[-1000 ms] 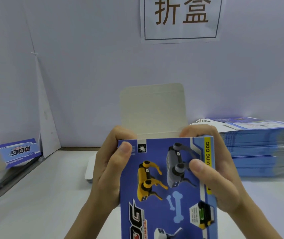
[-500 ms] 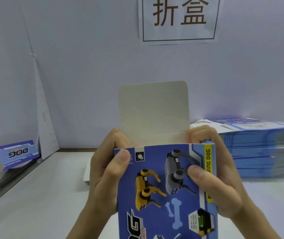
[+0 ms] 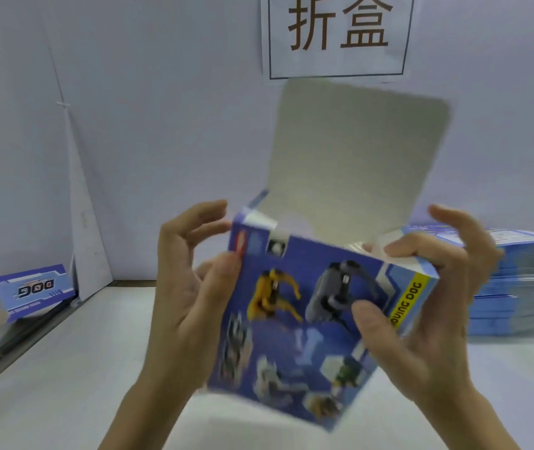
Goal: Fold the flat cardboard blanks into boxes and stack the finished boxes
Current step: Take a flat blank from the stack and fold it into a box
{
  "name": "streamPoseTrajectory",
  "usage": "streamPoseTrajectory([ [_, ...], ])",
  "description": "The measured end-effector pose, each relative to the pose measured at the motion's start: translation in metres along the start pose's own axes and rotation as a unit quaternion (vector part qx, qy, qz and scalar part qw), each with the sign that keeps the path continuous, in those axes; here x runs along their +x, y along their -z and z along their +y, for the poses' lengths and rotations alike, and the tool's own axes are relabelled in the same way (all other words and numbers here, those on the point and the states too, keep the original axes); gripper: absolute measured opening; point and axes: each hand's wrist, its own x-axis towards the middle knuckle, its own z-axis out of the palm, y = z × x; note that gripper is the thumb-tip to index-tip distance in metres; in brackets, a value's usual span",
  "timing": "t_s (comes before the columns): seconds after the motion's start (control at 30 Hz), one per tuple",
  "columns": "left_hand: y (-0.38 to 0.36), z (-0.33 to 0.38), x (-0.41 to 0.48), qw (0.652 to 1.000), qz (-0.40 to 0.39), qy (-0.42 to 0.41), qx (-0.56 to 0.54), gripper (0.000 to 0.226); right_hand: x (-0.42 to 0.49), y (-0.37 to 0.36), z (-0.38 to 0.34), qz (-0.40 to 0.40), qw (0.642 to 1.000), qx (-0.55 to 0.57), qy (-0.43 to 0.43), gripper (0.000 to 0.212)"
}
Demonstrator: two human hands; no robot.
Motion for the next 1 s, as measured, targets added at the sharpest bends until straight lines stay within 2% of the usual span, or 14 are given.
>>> streamPoseTrajectory([
  [0.07,0.005,0.003,0.001,0.996,-0.047,-0.002,0.075,0.056,-0.003,-0.004,0.000,0.072,0.997,-0.031,-0.011,0.043],
  [0.17,0.002,0.003,-0.007,0.969,-0.166,0.014,0.182,0.108,-0.009,-0.013,-0.001,0.091,0.994,0.003,-0.064,0.046],
  [0.23,-0.009,0.000,-0.014,0.950,-0.186,0.025,0.249,0.134,-0.014,-0.016,-0.002,0.064,0.987,0.097,-0.108,0.043],
  [0.3,-0.021,-0.005,-0.019,0.941,-0.163,0.044,0.294,0.144,-0.016,-0.018,-0.007,0.006,0.959,0.239,-0.154,0.037],
  [0.4,-0.020,-0.013,-0.016,0.938,-0.118,0.023,0.325,0.145,-0.010,-0.015,-0.006,0.005,0.924,0.336,-0.181,0.033],
  [0.53,-0.001,-0.020,-0.005,0.910,-0.103,-0.123,0.383,0.137,0.011,0.005,0.010,0.121,0.882,0.360,-0.281,0.039],
  [0.6,0.005,-0.025,-0.001,0.898,-0.107,-0.176,0.388,0.135,0.016,0.013,0.016,0.109,0.870,0.365,-0.315,0.025],
  [0.7,0.005,-0.033,0.001,0.898,-0.092,-0.209,0.376,0.125,0.016,0.016,0.017,0.070,0.843,0.385,-0.369,0.014],
  [0.73,0.005,-0.036,0.000,0.904,-0.087,-0.212,0.362,0.117,0.014,0.015,0.019,0.049,0.823,0.396,-0.403,0.019],
  [0.8,0.006,-0.039,-0.003,0.916,-0.097,-0.201,0.332,0.111,0.012,0.013,0.022,0.005,0.750,0.420,-0.511,0.034],
  [0.87,0.009,-0.041,-0.009,0.910,-0.141,-0.196,0.336,0.124,0.013,0.013,0.028,-0.020,0.656,0.425,-0.623,0.049],
  [0.93,0.011,-0.041,-0.009,0.897,-0.167,-0.200,0.356,0.128,0.013,0.017,0.034,-0.060,0.588,0.426,-0.685,0.055],
  [0.97,0.008,-0.041,-0.006,0.903,-0.158,-0.199,0.348,0.116,0.013,0.018,0.036,-0.090,0.564,0.434,-0.697,0.053],
  [1.0,0.004,-0.040,-0.003,0.909,-0.137,-0.191,0.344,0.092,0.012,0.020,0.037,-0.124,0.542,0.450,-0.699,0.054],
])
